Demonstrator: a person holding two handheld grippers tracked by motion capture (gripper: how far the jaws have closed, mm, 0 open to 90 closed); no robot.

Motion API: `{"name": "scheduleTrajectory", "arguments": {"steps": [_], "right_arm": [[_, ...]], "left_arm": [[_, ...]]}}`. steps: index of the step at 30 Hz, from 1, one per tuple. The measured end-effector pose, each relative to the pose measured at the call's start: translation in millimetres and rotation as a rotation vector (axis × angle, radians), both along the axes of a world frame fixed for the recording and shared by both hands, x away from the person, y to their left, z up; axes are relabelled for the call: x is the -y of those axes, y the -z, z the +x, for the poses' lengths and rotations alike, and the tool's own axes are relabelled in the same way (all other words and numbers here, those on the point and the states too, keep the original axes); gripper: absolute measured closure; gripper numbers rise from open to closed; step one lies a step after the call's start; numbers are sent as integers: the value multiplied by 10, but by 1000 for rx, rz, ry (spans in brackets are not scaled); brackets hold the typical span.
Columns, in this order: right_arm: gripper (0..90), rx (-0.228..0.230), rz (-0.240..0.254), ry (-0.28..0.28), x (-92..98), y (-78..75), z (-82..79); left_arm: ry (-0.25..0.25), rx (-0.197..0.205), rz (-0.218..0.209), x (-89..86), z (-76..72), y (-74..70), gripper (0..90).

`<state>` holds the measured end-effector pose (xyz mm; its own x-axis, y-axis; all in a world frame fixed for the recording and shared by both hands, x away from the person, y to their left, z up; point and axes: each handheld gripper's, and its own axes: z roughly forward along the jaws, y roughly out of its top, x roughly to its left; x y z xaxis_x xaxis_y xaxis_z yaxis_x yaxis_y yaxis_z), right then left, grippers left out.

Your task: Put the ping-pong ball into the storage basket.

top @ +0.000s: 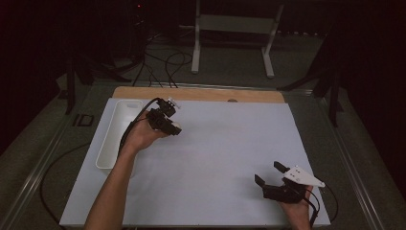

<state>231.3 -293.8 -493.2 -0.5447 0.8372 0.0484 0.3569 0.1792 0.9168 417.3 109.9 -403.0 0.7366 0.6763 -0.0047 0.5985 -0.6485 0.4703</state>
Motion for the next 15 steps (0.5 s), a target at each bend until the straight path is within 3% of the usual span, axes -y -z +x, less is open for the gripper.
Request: {"name": "scheduleTrajectory", "arguments": {"steps": [15], "right_arm": [[91,-2,0,-1,-2,1,1]], "left_arm": [[-3,6,-3,-57,-18,-31,512]]}}
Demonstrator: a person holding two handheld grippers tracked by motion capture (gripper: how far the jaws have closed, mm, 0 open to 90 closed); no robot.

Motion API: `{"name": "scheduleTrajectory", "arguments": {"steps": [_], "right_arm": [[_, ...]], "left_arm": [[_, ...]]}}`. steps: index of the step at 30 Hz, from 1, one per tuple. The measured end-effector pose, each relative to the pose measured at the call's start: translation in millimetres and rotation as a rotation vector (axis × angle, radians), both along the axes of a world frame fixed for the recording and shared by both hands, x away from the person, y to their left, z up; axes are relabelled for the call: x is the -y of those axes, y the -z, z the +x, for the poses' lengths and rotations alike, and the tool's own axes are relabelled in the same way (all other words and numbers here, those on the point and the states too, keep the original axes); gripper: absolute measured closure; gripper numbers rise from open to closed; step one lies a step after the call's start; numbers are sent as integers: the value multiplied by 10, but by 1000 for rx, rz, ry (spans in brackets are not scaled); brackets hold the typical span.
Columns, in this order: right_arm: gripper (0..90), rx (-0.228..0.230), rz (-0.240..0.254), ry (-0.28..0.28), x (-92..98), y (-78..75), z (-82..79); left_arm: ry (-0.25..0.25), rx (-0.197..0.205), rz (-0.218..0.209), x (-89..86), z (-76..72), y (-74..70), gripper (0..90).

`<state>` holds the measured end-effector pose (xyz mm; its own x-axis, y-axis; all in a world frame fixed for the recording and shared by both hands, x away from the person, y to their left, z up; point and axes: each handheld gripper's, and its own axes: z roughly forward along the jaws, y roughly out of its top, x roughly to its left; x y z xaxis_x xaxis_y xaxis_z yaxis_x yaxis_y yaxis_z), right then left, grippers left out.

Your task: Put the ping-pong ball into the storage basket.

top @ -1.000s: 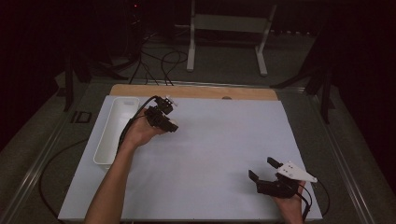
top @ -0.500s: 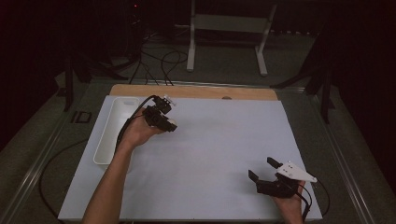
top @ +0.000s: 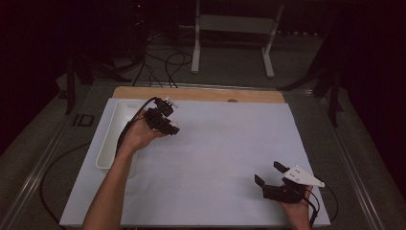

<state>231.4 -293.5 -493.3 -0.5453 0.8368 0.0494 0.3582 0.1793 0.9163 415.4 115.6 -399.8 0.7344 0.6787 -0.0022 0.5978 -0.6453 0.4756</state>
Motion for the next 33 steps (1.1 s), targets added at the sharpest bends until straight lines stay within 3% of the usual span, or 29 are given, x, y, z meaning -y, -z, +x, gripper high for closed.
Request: {"name": "scheduleTrajectory", "arguments": {"steps": [33], "right_arm": [[91,-1,0,0,-2,0,-3]], "left_arm": [[-4,18,-7,-111,-32,-62,512]]}}
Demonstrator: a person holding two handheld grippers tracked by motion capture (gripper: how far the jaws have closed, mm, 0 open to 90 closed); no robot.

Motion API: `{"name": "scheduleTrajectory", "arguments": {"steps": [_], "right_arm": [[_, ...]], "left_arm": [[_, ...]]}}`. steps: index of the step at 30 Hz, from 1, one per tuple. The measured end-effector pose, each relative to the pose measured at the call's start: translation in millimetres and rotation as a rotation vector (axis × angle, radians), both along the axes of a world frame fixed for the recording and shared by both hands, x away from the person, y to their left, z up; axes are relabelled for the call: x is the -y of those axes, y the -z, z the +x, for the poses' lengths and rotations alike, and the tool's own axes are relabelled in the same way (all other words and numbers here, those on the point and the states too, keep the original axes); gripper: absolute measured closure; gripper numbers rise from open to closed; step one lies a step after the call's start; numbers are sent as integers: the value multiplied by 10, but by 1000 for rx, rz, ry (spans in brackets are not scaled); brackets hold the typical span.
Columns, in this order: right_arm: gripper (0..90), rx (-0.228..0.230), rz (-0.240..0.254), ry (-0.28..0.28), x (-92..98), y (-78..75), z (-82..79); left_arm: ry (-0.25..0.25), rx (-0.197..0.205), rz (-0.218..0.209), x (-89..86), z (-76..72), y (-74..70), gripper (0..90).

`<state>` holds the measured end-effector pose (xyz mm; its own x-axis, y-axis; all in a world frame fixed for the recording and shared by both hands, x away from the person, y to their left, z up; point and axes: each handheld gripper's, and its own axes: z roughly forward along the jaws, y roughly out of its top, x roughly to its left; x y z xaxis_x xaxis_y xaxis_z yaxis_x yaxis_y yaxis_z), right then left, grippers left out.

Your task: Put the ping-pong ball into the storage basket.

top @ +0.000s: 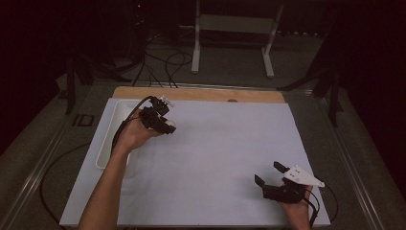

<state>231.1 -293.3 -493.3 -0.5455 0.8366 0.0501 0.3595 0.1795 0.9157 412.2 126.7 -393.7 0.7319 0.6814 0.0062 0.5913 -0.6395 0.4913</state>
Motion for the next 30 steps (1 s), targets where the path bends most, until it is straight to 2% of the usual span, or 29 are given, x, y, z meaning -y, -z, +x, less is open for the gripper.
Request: {"name": "scheduleTrajectory", "arguments": {"steps": [30], "right_arm": [[91,-3,-3,-5,-12,11,8]], "left_arm": [[-18,4,5,-122,-9,-49,512]]}}
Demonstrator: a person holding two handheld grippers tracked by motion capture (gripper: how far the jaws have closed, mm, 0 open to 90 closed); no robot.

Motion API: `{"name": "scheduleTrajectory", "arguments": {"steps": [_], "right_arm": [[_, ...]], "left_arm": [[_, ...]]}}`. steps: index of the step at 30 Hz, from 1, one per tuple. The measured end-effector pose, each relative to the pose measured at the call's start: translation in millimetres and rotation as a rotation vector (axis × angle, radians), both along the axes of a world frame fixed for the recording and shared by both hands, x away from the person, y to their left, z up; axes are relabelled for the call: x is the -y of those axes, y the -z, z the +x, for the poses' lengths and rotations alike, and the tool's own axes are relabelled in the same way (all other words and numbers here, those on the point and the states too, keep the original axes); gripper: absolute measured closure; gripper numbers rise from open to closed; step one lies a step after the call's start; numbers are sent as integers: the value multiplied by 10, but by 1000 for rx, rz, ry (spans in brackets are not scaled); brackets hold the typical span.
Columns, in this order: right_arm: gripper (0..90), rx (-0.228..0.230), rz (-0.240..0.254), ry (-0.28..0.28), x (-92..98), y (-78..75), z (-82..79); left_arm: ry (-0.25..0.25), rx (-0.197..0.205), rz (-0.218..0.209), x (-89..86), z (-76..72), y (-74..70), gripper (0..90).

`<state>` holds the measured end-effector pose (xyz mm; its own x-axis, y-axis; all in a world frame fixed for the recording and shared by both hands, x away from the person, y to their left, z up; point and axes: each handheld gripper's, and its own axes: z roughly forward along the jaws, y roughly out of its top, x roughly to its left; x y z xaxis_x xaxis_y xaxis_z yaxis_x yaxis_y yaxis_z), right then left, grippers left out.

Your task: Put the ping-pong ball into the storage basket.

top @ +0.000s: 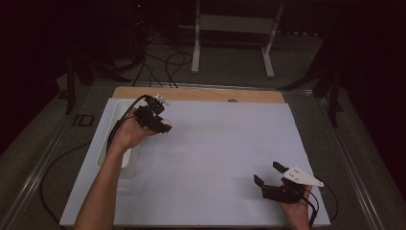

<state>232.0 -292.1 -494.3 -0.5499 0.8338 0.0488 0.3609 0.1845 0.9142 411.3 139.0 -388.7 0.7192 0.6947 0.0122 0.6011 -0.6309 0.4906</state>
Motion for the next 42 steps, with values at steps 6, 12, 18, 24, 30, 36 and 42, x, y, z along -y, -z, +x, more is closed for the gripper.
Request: {"name": "scheduleTrajectory", "arguments": {"steps": [6,12,18,24,30,36,42], "right_arm": [[91,1,1,1,2,-1,-1],[91,1,1,2,4,-3,-2],[91,2,2,1,4,-3,-3],[91,1,1,1,3,-3,-3],[91,1,1,1,3,-3,-3],[91,1,0,1,2,-2,-2],[91,1,-1,-1,2,-2,-3]], "left_arm": [[2,2,5,-12,-2,-6,512],[-2,4,6,-28,-5,-14,512],[-4,5,5,-48,-12,-28,512],[-4,5,12,-70,-13,-35,512],[-8,5,13,-91,-18,-44,512],[-11,6,12,-110,-21,-55,512],[-20,9,11,-130,-29,-62,512]]}}
